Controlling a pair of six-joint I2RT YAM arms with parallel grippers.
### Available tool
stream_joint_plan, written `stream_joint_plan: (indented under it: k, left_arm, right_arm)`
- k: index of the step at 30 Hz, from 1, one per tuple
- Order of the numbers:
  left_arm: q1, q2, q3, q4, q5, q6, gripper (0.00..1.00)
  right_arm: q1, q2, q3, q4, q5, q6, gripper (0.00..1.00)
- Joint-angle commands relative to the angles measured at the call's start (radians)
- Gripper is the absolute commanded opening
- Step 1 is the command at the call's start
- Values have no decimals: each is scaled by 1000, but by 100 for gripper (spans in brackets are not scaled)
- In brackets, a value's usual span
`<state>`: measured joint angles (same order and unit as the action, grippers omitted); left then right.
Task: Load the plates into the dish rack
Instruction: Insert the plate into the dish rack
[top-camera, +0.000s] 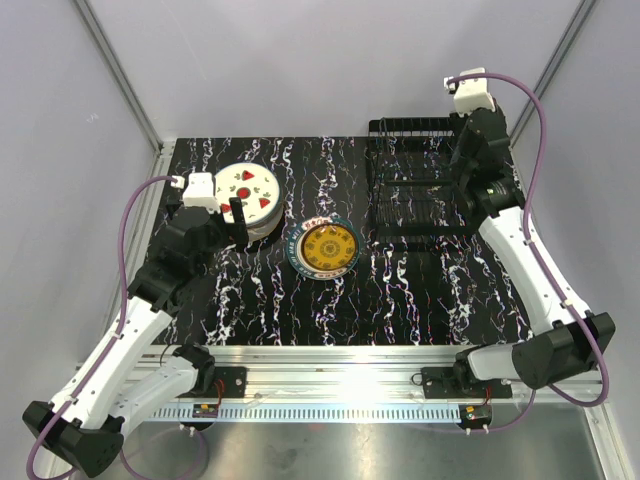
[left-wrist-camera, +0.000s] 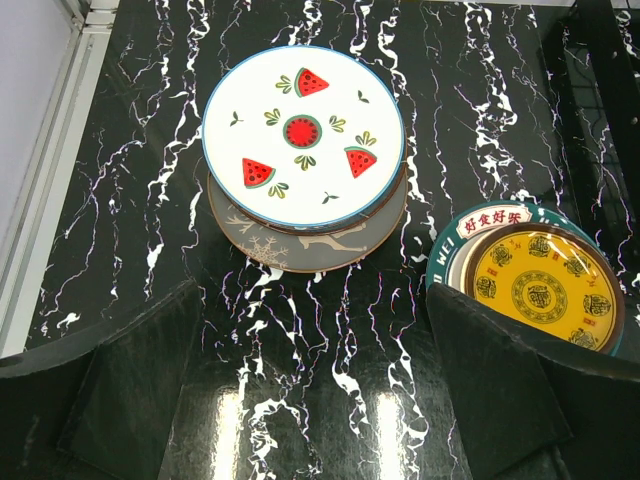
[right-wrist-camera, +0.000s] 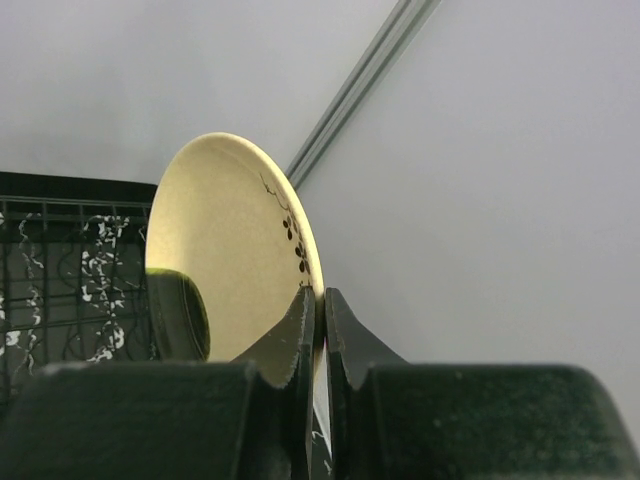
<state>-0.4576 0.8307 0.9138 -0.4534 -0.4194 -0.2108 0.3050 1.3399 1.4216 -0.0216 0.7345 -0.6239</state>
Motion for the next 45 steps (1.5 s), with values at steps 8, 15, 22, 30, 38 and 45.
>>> stream_joint_plan:
  k: [8, 15, 22, 30, 38, 45]
  left_arm:
    - [-10, -15, 10, 50, 18, -6, 99]
    - [-13, -10, 10, 48, 18, -6, 99]
    - [-16, -7, 10, 48, 21, -6, 99]
    - [-16, -4, 10, 48, 25, -6, 99]
    - [-19, -2, 8, 48, 24, -4, 99]
    - [-21, -4, 10, 47, 25, -4, 99]
  right_arm:
    - [-84, 74, 85, 97, -76, -68, 0]
    - [-122, 96, 59, 115, -122, -82, 0]
    - [-139, 107, 33, 140, -144, -109, 0]
    - [-139, 114, -15, 164, -153, -131, 0]
    - [-139, 136, -33, 186, -142, -140, 0]
    - [-138, 137, -33, 207, -113, -163, 0]
